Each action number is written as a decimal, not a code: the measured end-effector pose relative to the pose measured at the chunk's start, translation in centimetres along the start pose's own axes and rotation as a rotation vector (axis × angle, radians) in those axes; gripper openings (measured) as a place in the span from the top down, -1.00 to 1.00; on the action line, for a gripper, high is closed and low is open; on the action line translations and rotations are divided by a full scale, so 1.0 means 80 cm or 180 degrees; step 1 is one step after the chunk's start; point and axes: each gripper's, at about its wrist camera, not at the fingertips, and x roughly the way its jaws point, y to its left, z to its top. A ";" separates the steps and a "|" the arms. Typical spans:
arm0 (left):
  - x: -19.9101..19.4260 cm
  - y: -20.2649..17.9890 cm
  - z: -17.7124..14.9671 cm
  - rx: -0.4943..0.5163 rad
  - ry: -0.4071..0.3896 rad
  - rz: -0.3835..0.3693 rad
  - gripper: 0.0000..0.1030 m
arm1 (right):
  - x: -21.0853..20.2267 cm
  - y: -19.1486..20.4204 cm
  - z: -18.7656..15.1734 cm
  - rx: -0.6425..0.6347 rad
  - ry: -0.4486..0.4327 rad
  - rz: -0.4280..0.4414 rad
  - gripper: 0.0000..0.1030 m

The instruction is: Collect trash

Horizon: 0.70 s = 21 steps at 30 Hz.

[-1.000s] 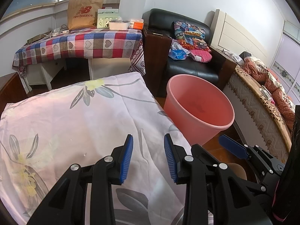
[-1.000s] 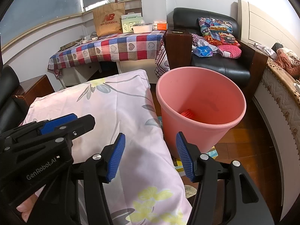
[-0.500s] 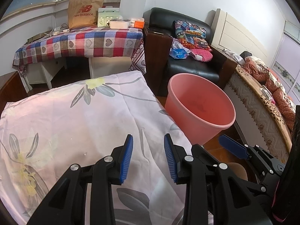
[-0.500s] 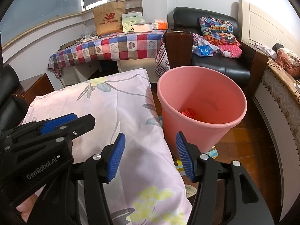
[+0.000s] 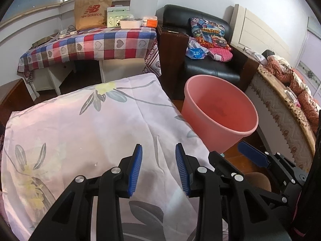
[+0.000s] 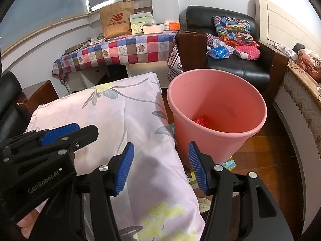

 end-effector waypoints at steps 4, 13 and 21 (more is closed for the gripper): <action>0.005 -0.005 0.005 0.0038 0.0071 0.0094 0.34 | 0.006 -0.008 0.002 0.0033 0.0033 0.0050 -0.10; 0.028 -0.015 0.020 0.0070 0.0214 0.0424 0.34 | 0.027 -0.032 0.015 0.0067 0.0101 0.0062 -0.10; 0.047 -0.026 0.040 -0.0048 0.0255 0.0744 0.36 | 0.042 -0.046 0.038 -0.0009 0.0149 0.0186 -0.10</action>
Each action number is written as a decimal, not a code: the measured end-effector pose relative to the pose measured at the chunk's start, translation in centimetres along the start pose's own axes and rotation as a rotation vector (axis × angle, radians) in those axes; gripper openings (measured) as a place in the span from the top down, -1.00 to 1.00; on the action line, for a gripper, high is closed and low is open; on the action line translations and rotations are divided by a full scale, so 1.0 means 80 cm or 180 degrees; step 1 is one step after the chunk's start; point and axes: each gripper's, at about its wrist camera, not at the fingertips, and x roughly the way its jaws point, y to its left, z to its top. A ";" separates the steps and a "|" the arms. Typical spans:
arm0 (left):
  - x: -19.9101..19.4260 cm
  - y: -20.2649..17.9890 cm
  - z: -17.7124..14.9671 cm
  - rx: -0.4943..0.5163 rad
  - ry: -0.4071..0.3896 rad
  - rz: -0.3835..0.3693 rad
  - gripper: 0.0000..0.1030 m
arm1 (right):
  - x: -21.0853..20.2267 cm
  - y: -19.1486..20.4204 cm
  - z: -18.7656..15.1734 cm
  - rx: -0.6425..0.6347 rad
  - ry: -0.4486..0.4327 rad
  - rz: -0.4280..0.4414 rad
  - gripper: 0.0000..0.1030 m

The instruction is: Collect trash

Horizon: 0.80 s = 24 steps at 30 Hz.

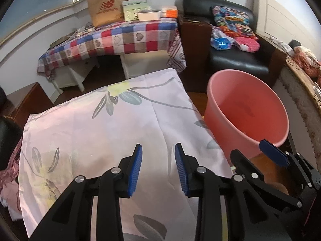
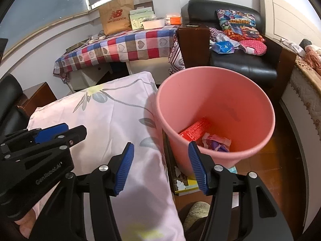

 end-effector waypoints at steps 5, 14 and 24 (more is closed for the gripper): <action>0.003 -0.004 0.010 -0.0065 0.0051 0.0116 0.36 | 0.007 -0.006 0.012 -0.0061 0.0059 0.0077 -0.10; 0.005 0.004 0.021 -0.0191 0.0105 0.0258 0.36 | 0.014 -0.004 0.030 -0.0144 0.0096 0.0201 -0.10; -0.001 0.003 0.041 -0.0244 0.0039 0.0297 0.36 | 0.011 -0.006 0.051 -0.0170 0.0044 0.0228 -0.10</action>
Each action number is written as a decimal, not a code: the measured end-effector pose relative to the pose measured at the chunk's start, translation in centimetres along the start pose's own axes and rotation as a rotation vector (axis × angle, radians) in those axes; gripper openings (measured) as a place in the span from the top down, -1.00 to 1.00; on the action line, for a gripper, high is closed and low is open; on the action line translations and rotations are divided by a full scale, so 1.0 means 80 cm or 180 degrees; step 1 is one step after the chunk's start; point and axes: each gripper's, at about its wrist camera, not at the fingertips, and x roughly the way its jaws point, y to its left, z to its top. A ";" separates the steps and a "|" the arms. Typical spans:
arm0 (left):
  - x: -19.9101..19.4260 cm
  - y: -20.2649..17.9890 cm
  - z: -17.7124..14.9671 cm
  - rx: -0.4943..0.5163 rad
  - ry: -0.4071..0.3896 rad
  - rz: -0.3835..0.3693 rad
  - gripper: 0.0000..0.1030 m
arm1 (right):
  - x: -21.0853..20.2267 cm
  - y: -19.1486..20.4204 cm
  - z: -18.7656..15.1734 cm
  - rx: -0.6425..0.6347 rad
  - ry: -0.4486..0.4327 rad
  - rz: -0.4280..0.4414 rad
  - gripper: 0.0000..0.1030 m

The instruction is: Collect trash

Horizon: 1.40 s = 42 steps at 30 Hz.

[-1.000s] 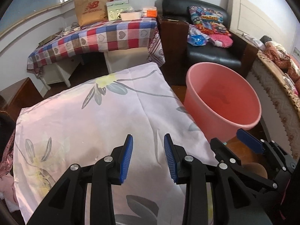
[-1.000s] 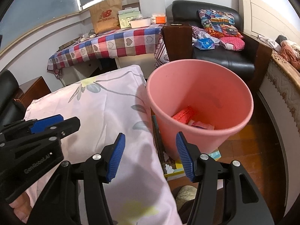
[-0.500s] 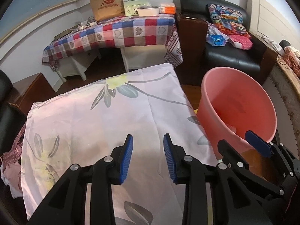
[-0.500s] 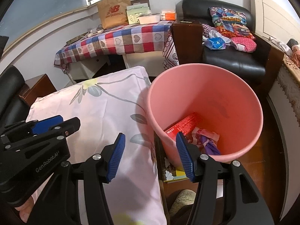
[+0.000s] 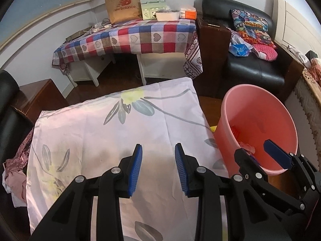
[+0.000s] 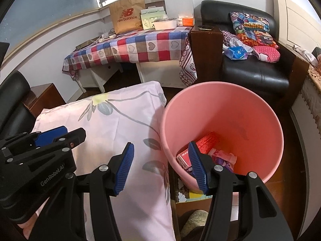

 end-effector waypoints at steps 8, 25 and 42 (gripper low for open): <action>-0.003 0.005 0.007 -0.0053 -0.0035 0.0033 0.36 | -0.001 0.005 0.009 -0.0061 -0.0040 0.0018 -0.10; -0.013 0.023 0.017 -0.0163 -0.0115 0.0040 0.36 | -0.013 0.018 0.029 -0.0153 -0.0159 0.0061 -0.10; -0.010 0.032 0.017 -0.0210 -0.0101 0.0059 0.36 | -0.010 0.027 0.029 -0.0190 -0.0146 0.0081 -0.10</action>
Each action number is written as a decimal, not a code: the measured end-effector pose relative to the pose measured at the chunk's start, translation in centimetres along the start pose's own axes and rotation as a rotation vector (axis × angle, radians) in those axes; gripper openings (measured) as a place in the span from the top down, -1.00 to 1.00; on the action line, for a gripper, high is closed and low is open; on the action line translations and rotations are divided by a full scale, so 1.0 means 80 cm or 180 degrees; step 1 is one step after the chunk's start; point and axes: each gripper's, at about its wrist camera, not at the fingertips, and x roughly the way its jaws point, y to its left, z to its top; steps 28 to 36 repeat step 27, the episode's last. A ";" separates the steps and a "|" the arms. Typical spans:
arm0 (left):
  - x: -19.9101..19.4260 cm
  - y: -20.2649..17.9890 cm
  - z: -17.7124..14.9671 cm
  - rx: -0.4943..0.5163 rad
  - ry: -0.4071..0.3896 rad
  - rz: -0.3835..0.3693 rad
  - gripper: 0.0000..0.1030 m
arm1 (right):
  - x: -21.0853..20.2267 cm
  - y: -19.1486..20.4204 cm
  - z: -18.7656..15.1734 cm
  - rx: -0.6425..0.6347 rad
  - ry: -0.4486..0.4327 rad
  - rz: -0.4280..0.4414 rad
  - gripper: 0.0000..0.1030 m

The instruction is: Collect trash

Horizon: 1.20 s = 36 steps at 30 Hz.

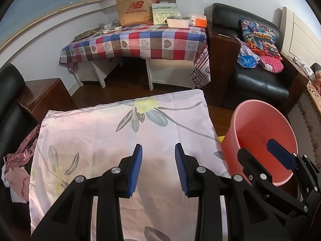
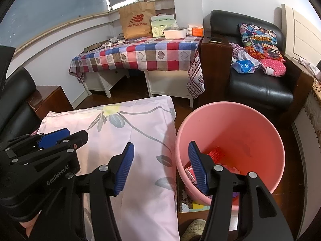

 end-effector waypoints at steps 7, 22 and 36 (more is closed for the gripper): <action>-0.003 0.010 0.000 -0.0062 -0.0032 0.0006 0.36 | 0.001 0.009 0.001 -0.0032 0.0001 0.0013 -0.10; -0.001 0.012 -0.003 -0.0072 0.0003 0.0039 0.35 | 0.000 0.008 -0.002 -0.0026 0.0002 0.0013 -0.10; 0.000 0.013 -0.001 -0.0076 0.0022 0.0031 0.35 | 0.000 0.008 -0.002 -0.0020 0.0001 0.0013 -0.10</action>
